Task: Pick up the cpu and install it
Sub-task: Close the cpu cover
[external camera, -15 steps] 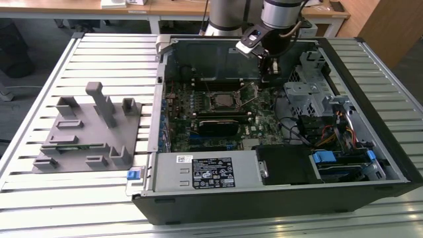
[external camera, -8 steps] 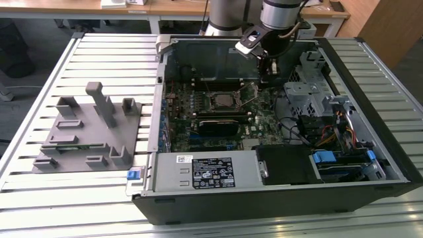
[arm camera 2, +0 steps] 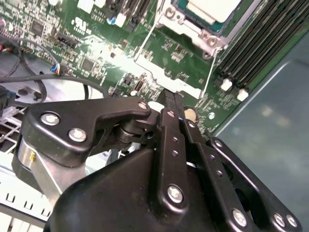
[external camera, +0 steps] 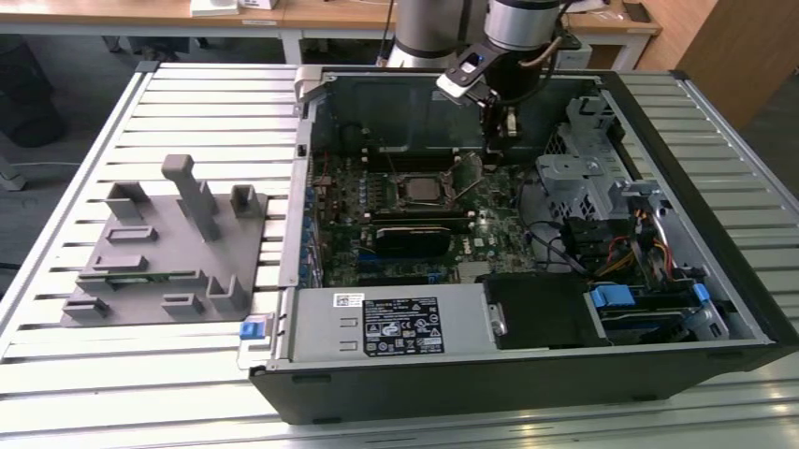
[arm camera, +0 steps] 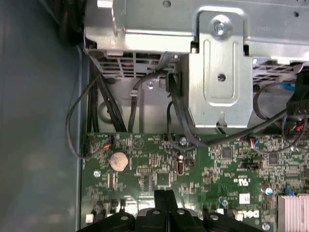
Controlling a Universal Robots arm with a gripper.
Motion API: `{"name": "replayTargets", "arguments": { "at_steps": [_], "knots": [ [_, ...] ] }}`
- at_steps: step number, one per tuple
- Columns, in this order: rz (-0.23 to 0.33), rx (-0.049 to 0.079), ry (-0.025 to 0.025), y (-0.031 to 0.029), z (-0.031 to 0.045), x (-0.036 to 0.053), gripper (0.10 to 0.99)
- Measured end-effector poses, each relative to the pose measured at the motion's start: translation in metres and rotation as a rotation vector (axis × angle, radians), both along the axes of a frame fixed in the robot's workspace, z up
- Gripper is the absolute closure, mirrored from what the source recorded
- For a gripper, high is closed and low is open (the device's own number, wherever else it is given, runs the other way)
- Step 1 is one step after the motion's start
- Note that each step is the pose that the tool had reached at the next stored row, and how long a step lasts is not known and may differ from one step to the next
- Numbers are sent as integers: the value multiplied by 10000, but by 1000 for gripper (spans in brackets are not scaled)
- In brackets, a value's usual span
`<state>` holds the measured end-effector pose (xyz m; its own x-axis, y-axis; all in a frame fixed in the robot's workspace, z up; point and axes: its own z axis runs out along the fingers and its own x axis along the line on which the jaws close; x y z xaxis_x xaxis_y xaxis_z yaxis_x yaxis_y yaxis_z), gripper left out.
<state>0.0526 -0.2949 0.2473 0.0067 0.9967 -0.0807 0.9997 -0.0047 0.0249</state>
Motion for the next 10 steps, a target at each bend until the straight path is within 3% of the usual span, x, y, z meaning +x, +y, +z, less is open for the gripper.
{"name": "replayTargets", "arguments": {
  "at_steps": [10],
  "knots": [
    [0, 0, -1, -1, -9, -314, 965]
  ]
}}
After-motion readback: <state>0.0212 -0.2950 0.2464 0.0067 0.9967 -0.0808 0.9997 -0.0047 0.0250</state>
